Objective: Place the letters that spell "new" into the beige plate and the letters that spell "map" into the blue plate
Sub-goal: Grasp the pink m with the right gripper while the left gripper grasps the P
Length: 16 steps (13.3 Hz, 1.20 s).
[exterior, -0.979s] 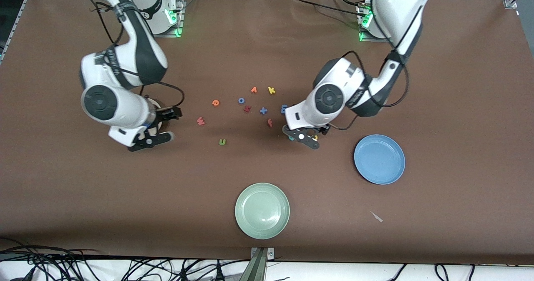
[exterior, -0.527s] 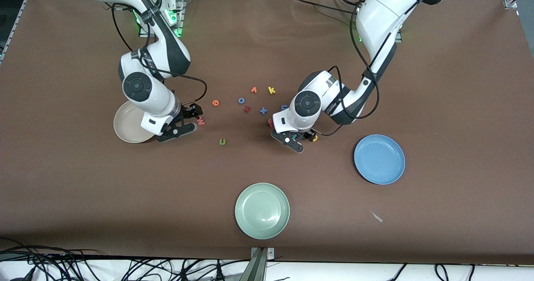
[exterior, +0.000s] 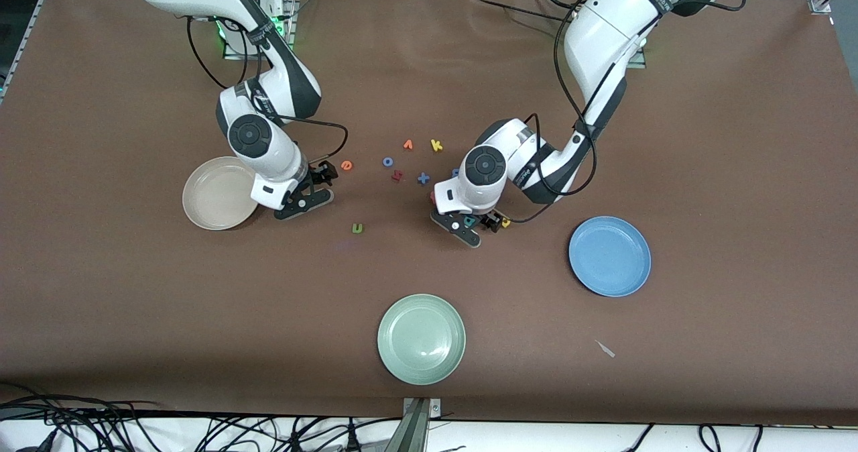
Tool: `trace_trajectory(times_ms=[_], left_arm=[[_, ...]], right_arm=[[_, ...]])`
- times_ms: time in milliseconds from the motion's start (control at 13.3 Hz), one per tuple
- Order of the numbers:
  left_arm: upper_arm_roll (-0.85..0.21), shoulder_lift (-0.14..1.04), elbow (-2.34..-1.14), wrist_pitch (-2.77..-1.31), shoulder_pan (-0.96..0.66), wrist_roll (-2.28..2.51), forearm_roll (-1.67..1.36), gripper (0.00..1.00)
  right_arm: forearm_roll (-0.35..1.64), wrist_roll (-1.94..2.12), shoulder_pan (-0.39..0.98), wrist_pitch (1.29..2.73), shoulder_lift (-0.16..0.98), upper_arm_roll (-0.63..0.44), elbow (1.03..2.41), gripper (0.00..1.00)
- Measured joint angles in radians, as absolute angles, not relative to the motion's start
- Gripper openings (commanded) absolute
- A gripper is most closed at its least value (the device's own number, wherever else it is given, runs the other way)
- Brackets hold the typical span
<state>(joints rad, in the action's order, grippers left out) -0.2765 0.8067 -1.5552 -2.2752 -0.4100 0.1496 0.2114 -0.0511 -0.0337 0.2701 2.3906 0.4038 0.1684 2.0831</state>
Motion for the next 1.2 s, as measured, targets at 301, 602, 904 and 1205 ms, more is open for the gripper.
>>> trace_trajectory(times_ms=[301,602,904,1205], left_arm=[[-0.275,0.824,-1.555,-2.315,-0.428,0.166,0.214,0.49],[-0.268,0.827,-1.541,-2.318,-0.43,0.172,0.216,0.11],[-0.257,0.817,-1.529,-2.287,-0.421,0.173,0.216,0.11],[-0.25,0.695,-1.501,-2.073,-0.347,0.102,0.218,0.13]], right_arm=[[-0.058,-0.034,0.27,2.419,0.454,0.167,2.083,0.98],[-0.058,-0.034,0.269,2.444,0.486,0.165,2.082,0.77],[-0.058,-0.034,0.269,2.452,0.498,0.165,2.082,0.69],[-0.061,-0.034,0.269,2.464,0.507,0.164,2.08,0.39]])
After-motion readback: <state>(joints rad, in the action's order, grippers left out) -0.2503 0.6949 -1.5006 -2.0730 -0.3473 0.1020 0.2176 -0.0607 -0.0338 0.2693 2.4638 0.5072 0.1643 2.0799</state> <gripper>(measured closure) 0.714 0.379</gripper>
